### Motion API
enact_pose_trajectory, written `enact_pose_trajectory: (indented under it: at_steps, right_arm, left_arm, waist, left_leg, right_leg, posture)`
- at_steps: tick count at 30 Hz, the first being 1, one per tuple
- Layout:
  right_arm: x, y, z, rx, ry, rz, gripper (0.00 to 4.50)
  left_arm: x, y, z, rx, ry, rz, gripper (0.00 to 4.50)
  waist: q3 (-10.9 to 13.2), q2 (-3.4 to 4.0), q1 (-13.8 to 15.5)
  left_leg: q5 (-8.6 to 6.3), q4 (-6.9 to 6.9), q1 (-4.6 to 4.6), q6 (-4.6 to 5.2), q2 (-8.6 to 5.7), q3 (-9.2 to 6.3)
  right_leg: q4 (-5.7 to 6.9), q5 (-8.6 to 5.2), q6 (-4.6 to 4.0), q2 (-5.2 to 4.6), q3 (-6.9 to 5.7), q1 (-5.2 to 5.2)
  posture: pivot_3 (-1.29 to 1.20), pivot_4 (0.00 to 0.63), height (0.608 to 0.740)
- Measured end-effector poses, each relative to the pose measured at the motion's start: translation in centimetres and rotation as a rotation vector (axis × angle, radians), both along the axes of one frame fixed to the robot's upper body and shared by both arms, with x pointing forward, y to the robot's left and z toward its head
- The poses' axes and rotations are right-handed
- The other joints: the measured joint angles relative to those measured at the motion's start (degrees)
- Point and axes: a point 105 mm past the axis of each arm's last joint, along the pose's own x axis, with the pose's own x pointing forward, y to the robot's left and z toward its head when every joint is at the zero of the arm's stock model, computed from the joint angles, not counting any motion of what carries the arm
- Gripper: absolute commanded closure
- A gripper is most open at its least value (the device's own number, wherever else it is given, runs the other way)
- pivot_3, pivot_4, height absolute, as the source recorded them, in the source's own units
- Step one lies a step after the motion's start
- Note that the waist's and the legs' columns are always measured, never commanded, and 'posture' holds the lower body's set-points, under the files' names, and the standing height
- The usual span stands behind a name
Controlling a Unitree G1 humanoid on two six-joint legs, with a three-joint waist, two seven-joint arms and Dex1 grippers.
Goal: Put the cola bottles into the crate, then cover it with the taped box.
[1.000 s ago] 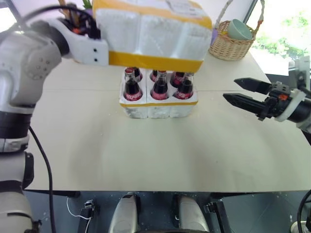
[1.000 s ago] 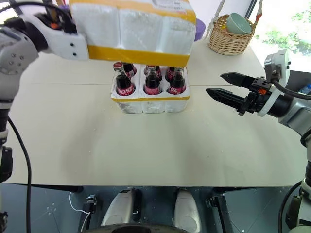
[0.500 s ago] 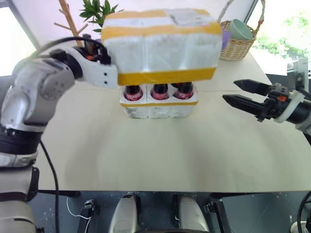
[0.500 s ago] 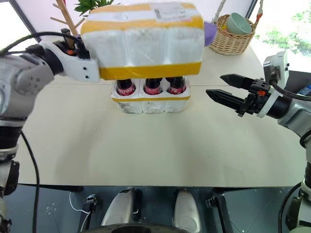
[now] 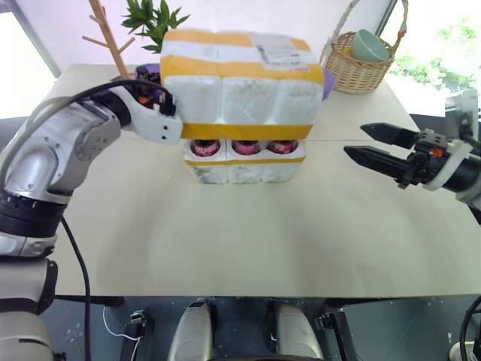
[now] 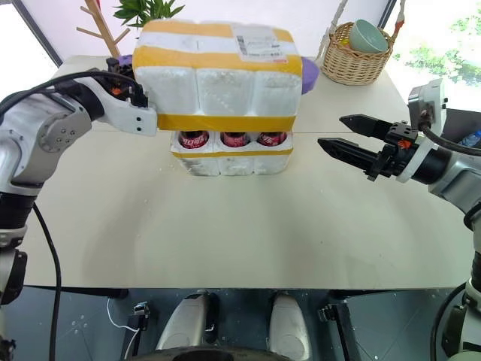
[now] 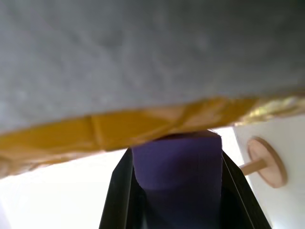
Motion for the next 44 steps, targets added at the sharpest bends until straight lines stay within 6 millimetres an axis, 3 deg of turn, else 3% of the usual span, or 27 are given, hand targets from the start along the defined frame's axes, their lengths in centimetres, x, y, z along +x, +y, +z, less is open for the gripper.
enact_pose_trajectory:
  at_steps: [6,12,20,27,30,33,37,41,44]
  right_arm:
    - [0.0,-0.1,-0.1,-0.001,0.003,-0.009,0.0]
    - [0.1,-0.1,-0.1,0.003,0.002,-0.011,0.0]
    - [-0.1,-0.1,-0.3,-0.01,0.009,-0.003,0.0]
    - [0.0,-0.7,-0.2,-0.038,0.006,-0.012,0.0]
    - [0.0,-0.9,-0.2,-0.044,0.003,-0.015,0.0]
    - [0.0,-1.0,-0.5,-0.054,0.007,-0.013,0.0]
    - [0.1,-1.3,-0.9,-0.083,0.011,-0.013,0.0]
    - [0.7,-1.2,-1.8,-0.135,0.029,0.005,0.0]
    - [1.3,-1.0,-1.6,-0.142,0.024,0.02,0.0]
  left_arm:
    - [0.3,0.0,0.2,-0.01,0.004,-0.002,4.09]
    - [-0.3,0.0,-2.7,0.012,0.058,-0.03,4.09]
    - [-0.4,0.5,-3.9,0.021,0.088,-0.03,0.05]
    - [-1.9,2.8,-3.1,-0.018,0.095,-0.046,0.05]
    - [-3.5,4.1,-3.3,-0.154,0.174,-0.087,0.05]
    - [-4.9,6.2,-4.1,-0.53,0.406,-0.058,0.05]
    - [-8.2,8.8,-5.7,-1.189,1.0,-0.002,0.05]
    - [-10.1,7.9,-2.3,-1.368,1.232,-0.123,0.05]
    - [-10.6,7.0,-2.0,-1.361,1.322,-0.175,0.05]
  waist:
    - [0.0,0.01,-0.2]
    - [0.0,0.01,-0.25]
    - [0.0,0.02,-0.04]
    - [0.0,0.02,-0.09]
    - [0.01,0.05,-0.22]
    - [0.02,0.06,-0.31]
    - [0.09,-0.01,-0.44]
    - [0.09,0.02,-0.04]
    - [0.09,0.09,-0.2]
  left_leg:
    - [0.0,-0.02,0.0,0.01,0.0,0.01]
    - [-0.01,-0.05,0.0,0.01,0.01,0.01]
    - [-0.01,-0.05,-0.01,0.02,0.01,0.02]
    - [-0.01,-0.06,-0.01,0.01,0.02,0.02]
    - [-0.01,-0.09,0.0,0.01,0.05,0.03]
    - [-0.02,-0.08,0.0,0.01,0.07,0.04]
    - [-0.01,-0.08,-0.01,0.0,0.1,-0.01]
    - [-0.02,-0.04,0.01,0.0,0.03,0.0]
    - [-0.02,-0.08,0.02,0.0,0.04,0.01]
  right_leg:
    - [0.0,0.0,0.0,0.0,0.01,-0.02]
    - [0.0,0.0,0.0,0.0,0.0,-0.03]
    - [-0.01,0.0,0.0,0.0,0.01,-0.04]
    - [-0.01,0.0,0.0,-0.01,0.01,-0.05]
    - [-0.01,-0.01,-0.01,-0.01,0.01,-0.07]
    - [-0.01,-0.01,-0.02,-0.01,0.0,-0.08]
    - [-0.01,-0.02,-0.02,0.03,-0.04,-0.07]
    - [-0.06,-0.03,-0.02,0.0,-0.02,0.0]
    - [-0.06,-0.03,-0.03,0.01,-0.02,-0.03]
  posture:
    - [0.0,0.15,0.736]
    - [0.0,0.15,0.736]
    - [0.0,0.15,0.736]
    - [0.0,0.15,0.736]
    - [0.0,0.15,0.736]
    - [0.0,0.15,0.736]
    - [0.0,0.15,0.736]
    - [0.0,0.15,0.736]
    - [0.0,0.15,0.736]
